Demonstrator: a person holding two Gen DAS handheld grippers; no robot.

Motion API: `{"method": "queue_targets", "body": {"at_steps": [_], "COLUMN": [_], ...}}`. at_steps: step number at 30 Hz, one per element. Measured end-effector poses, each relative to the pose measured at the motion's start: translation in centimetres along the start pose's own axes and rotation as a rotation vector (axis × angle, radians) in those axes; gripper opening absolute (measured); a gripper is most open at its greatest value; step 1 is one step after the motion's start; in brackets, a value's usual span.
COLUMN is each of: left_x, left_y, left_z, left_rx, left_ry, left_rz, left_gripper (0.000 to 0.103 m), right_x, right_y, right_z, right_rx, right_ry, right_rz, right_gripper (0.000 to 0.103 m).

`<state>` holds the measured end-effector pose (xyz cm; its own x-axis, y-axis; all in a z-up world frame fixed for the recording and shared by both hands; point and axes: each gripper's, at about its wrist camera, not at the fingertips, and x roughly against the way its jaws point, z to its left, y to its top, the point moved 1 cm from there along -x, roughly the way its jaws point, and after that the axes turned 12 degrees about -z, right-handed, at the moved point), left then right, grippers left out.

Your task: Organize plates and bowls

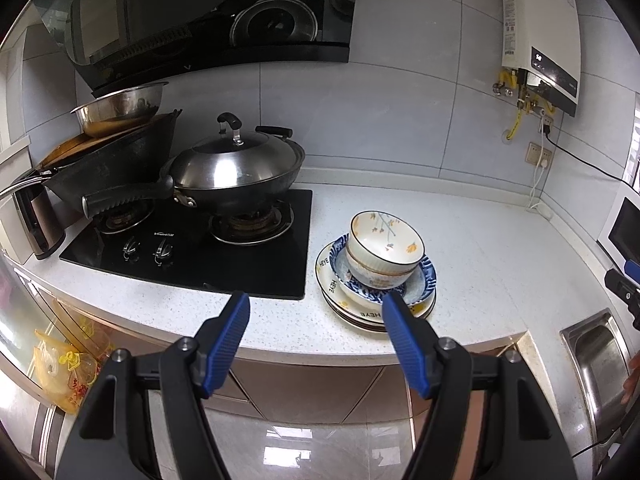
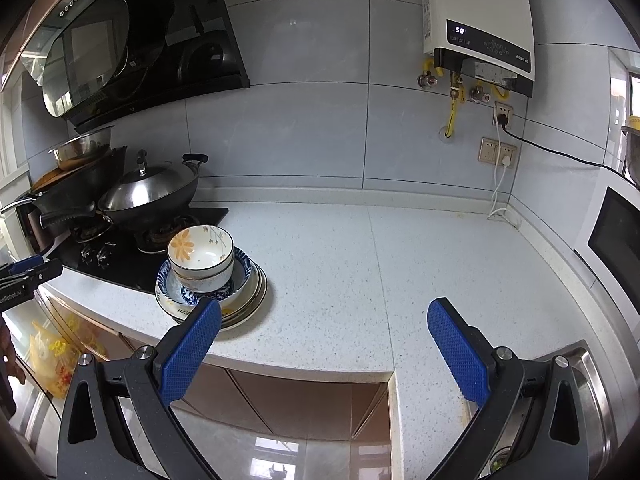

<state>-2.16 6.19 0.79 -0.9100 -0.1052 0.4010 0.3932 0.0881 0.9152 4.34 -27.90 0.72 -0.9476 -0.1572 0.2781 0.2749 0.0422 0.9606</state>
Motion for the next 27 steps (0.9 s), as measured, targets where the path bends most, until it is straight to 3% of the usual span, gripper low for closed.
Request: {"method": "queue_targets", "body": {"at_steps": [27], "left_x": [0.7], "left_y": [0.0], "left_z": [0.6], "left_rx": [0.019], "left_ry": [0.008], "left_rz": [-0.015], "left_gripper": [0.068], "right_x": [-0.4], "right_y": [-0.1], "right_z": [1.3], "right_rx": [0.033], "right_ry": [0.034], "right_rz": [0.004], "right_gripper": [0.102]}}
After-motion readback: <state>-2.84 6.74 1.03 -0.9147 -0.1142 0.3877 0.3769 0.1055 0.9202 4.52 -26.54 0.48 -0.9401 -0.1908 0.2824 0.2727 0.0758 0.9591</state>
